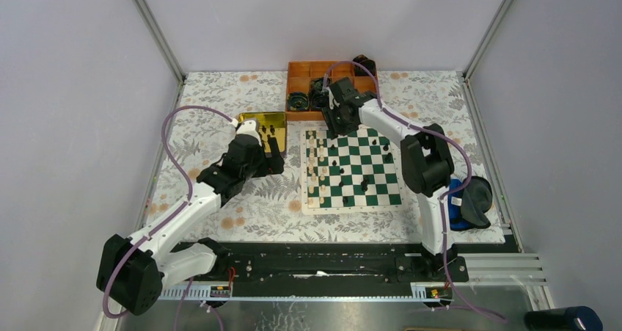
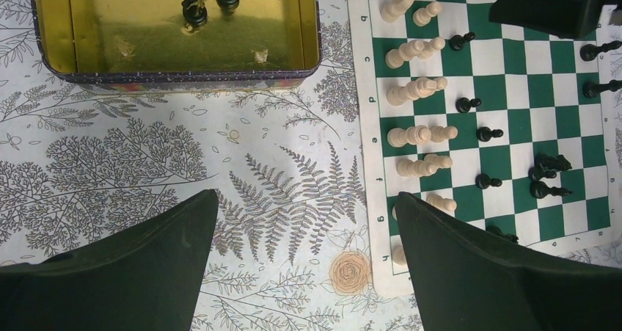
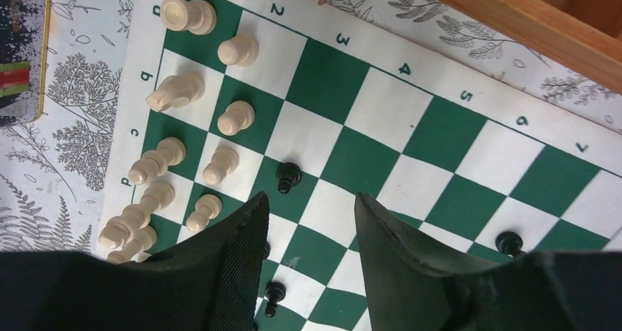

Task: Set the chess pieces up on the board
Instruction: Pick up the chess piece from the chessboard.

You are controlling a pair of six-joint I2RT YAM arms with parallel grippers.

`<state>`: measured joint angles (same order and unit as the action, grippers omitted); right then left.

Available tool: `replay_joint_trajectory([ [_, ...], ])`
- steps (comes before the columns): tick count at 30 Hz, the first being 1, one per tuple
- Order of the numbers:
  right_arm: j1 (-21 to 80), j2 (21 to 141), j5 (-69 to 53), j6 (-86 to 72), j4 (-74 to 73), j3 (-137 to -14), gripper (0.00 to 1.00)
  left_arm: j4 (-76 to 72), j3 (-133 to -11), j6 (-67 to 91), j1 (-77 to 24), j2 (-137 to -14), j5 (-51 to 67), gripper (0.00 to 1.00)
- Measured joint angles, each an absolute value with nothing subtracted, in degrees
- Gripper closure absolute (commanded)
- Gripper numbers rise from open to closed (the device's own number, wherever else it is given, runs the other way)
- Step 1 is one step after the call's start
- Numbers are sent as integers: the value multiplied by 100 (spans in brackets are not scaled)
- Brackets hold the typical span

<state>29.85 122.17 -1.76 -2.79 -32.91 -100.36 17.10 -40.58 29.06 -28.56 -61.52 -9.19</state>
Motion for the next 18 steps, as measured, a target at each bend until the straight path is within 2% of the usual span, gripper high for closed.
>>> replay_joint_trajectory([
  [18, 3129, 12676, -370, -285, -3334, -10132, 51, 1721, -4058, 2910, -2856, -6073, -945, 1],
])
